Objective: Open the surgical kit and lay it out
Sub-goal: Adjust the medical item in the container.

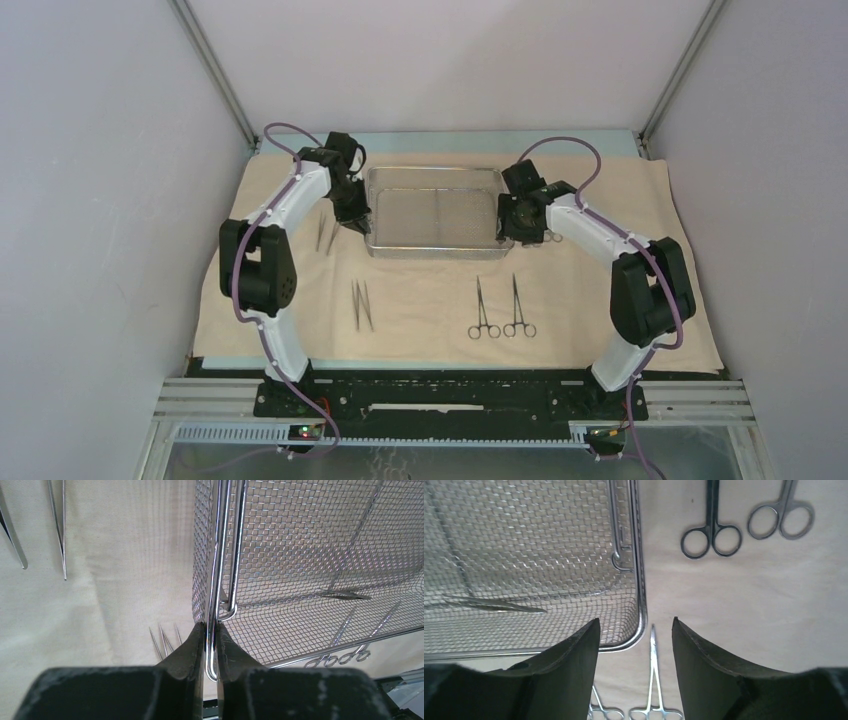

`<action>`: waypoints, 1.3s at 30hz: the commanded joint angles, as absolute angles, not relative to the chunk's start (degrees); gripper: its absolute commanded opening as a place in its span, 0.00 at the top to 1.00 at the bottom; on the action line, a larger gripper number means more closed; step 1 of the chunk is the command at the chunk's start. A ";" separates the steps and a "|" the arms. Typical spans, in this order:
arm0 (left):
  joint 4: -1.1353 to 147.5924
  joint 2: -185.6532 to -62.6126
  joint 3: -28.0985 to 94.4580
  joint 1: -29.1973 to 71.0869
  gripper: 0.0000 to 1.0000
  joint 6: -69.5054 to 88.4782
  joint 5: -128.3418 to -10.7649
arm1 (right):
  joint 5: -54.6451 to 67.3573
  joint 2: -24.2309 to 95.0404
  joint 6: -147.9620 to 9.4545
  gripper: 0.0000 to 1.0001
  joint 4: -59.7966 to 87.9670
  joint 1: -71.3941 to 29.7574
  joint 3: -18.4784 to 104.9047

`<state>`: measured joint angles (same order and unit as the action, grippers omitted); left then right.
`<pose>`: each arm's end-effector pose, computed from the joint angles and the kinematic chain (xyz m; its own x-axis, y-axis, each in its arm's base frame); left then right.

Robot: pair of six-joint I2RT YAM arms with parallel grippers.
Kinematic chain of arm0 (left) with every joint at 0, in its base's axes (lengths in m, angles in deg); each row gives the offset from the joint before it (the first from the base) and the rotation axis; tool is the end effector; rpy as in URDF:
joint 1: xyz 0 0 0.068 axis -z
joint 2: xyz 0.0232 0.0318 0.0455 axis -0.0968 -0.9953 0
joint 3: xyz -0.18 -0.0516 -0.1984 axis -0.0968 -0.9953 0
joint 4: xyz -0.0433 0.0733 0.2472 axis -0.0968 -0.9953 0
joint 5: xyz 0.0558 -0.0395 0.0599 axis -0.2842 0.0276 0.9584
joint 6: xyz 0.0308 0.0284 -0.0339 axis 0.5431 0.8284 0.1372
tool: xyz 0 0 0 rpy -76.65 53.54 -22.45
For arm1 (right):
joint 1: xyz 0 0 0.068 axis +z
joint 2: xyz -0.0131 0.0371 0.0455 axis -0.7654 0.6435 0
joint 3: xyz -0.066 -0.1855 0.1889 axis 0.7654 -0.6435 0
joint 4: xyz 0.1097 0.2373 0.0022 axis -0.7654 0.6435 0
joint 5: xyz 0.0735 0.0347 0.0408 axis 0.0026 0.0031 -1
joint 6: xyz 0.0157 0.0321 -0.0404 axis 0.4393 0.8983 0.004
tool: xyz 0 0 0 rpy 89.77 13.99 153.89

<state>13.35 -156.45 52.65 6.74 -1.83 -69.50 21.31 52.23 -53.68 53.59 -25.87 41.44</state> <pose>0.3729 -0.0865 0.2498 -0.9617 -0.1845 -0.2027 -0.1353 0.9626 -0.2346 0.3234 0.1394 0.2316 -0.8945 0.0141 -0.4468 -0.0143 0.9981 0.0601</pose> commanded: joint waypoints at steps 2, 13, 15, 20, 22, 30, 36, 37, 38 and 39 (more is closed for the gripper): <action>14.84 -155.39 53.82 6.40 1.00 -2.14 -72.63 | 20.49 52.52 -49.15 0.43 48.84 -26.06 41.34; 13.81 -156.07 54.35 6.40 1.00 -1.97 -72.63 | 20.76 54.70 -48.73 0.81 52.18 -26.35 44.87; 13.75 -156.13 54.60 6.41 1.00 -2.05 -72.99 | 20.27 54.40 -48.73 0.89 54.47 -26.47 47.28; 11.74 -156.62 56.77 6.40 1.00 -1.19 -74.04 | 18.91 53.29 -48.07 0.96 60.37 -26.56 52.46; 10.25 -156.87 57.85 6.40 1.00 -0.67 -74.45 | 17.17 53.03 -47.85 0.96 62.77 -27.01 55.23; 4.29 -157.90 64.72 6.40 1.00 0.27 -77.13 | 8.92 57.63 -48.14 1.00 75.75 -29.56 70.72; 4.07 -158.53 65.90 6.43 1.00 -0.75 -77.78 | 5.23 60.11 -47.02 1.00 77.46 -30.38 73.09; 4.17 -158.64 66.06 6.41 1.00 -0.82 -77.94 | 5.29 60.27 -47.00 1.00 77.63 -30.49 72.96; 4.11 -158.82 66.22 6.41 1.00 -0.70 -77.85 | 5.29 60.35 -46.91 1.00 77.76 -30.55 72.87; 4.07 -158.85 66.30 6.40 1.00 -0.54 -77.51 | 5.44 60.29 -47.02 1.00 77.50 -30.50 72.33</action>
<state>4.80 -158.74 62.50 5.76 0.03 -71.53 11.10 61.04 -49.52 78.96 -31.42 70.71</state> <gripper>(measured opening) 0.130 0.084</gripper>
